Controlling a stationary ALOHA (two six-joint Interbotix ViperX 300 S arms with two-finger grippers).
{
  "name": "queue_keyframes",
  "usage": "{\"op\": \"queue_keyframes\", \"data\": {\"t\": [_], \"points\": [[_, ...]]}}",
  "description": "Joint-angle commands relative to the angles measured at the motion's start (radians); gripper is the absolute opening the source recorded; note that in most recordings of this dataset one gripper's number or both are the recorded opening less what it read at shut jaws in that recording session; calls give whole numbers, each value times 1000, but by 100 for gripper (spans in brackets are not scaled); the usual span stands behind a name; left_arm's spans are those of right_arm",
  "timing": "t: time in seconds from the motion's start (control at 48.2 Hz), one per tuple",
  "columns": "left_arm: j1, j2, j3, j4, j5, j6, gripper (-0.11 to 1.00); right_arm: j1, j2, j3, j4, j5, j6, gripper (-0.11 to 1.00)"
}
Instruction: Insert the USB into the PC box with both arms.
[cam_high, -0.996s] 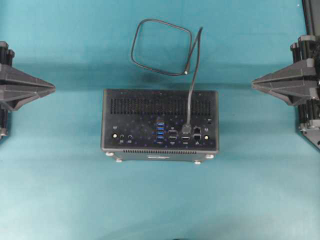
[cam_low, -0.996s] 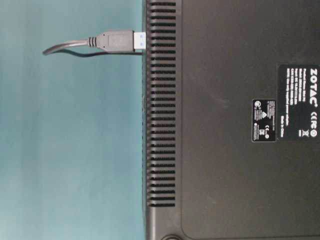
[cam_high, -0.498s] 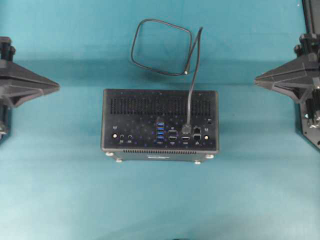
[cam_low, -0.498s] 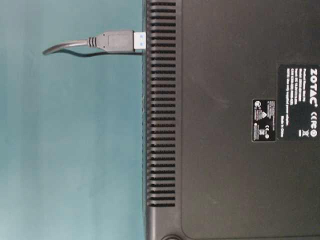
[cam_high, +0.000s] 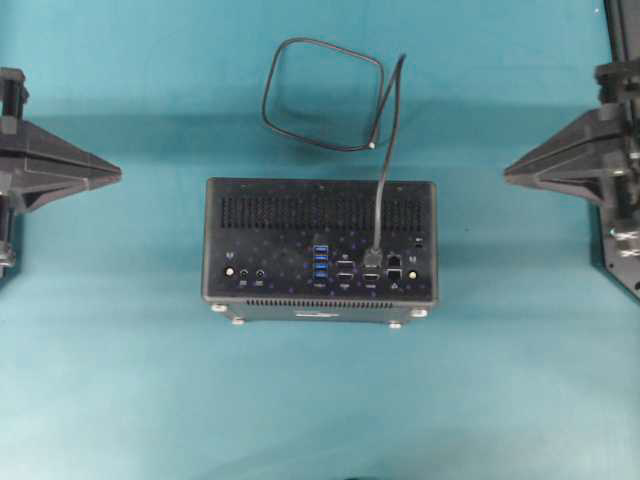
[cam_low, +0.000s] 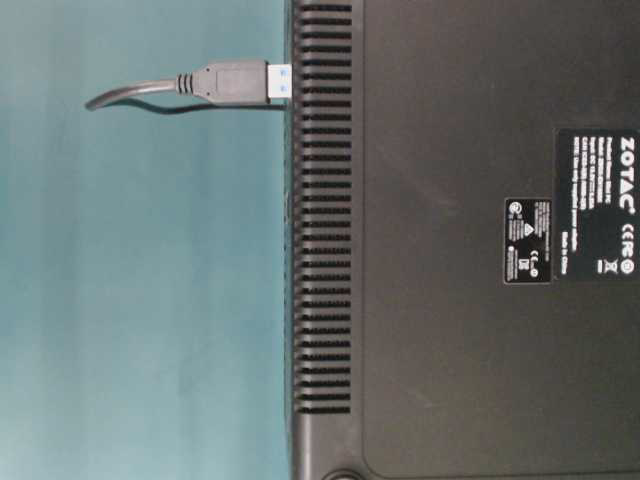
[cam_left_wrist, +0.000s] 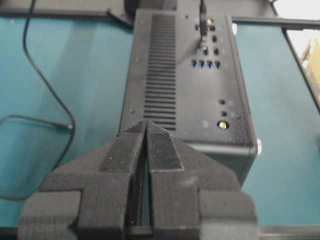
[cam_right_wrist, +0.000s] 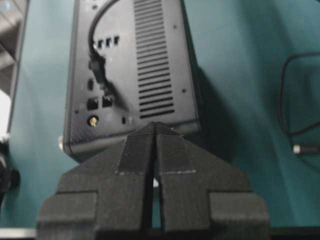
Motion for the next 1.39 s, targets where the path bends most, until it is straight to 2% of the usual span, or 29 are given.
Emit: {"op": "queue_keyframes", "data": {"t": [0.0,0.208,0.332,0.457,0.602,0.664,0.872,1.37], "points": [[3,17,-28,3,-3,3,0,8,46,-64,-2,34,9,1],[3,28,-31,3,6,3,0,8,158,-176,2,133,14,7],[3,34,-38,3,8,3,0,8,215,-221,2,193,14,19],[3,43,-55,3,8,3,0,14,249,-242,0,190,12,41],[3,67,-67,3,9,3,0,17,288,-259,5,181,15,77],[3,80,-74,3,9,3,0,25,305,-276,6,176,15,85],[2,109,-109,3,9,3,0,55,368,-311,6,170,15,79],[-5,110,-112,3,44,3,0,115,469,-360,20,140,17,79]]}}
